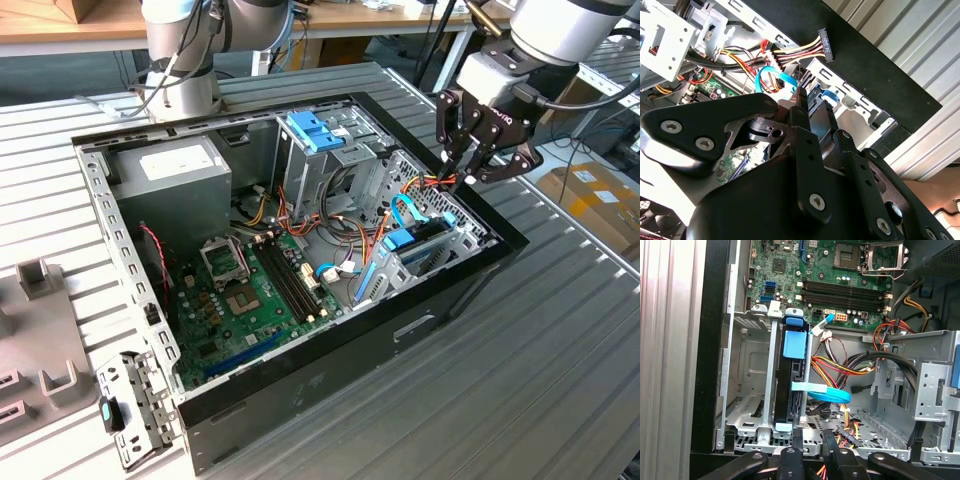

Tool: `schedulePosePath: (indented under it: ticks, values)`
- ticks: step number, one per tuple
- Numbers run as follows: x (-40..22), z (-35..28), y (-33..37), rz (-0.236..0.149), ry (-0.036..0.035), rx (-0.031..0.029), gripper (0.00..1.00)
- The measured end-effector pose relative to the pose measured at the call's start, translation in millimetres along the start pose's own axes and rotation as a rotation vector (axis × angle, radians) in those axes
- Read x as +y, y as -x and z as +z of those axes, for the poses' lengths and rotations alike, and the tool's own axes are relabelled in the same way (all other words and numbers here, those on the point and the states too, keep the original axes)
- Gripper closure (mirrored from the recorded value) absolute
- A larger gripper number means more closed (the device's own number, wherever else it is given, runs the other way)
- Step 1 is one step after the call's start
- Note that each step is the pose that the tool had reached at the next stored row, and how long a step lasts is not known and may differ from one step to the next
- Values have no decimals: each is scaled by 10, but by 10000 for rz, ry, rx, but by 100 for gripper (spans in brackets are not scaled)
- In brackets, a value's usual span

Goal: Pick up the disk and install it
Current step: 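Insert the second disk wire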

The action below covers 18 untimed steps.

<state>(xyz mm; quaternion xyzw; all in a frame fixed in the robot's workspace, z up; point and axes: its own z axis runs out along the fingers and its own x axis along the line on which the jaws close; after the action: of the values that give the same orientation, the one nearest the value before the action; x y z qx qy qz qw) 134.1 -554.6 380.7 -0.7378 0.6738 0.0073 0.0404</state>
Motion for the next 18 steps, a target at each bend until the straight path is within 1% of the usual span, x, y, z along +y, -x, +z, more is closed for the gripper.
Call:
schedulePosePath:
  ticks: [14, 18]
  values:
    - [-1, -14, 1, 0, 0, 1, 70]
    - [-23, -13, 4, -31, 2, 0, 70]
